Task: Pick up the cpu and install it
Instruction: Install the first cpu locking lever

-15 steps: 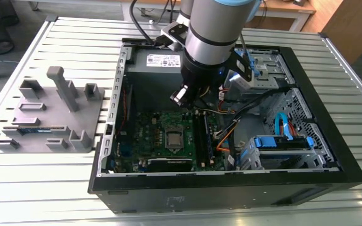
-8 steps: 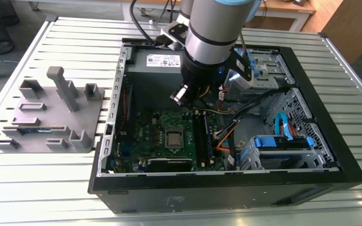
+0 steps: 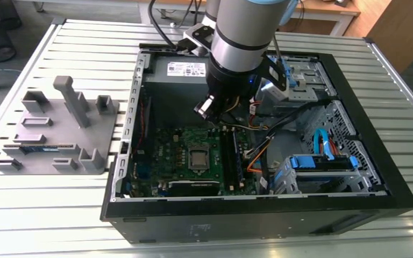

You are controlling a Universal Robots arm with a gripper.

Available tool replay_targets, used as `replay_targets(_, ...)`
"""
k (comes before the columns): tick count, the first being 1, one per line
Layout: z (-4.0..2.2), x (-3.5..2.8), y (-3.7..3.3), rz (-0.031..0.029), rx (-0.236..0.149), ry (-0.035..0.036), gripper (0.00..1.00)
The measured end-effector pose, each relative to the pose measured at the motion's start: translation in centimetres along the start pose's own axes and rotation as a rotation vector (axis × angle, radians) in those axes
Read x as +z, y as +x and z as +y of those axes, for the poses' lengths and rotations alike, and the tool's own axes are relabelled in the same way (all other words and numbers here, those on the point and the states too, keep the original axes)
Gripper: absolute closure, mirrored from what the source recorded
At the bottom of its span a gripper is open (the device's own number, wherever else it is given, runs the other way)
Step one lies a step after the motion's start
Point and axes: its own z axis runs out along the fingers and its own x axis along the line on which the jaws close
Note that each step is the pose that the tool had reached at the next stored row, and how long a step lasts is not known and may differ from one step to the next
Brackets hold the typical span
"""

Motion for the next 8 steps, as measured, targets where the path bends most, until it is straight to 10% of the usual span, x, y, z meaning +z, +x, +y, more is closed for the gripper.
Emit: replay_targets(8, 0.23, 0.04, -0.23, 0.0001, 0.000, 0.0000, 0.89)
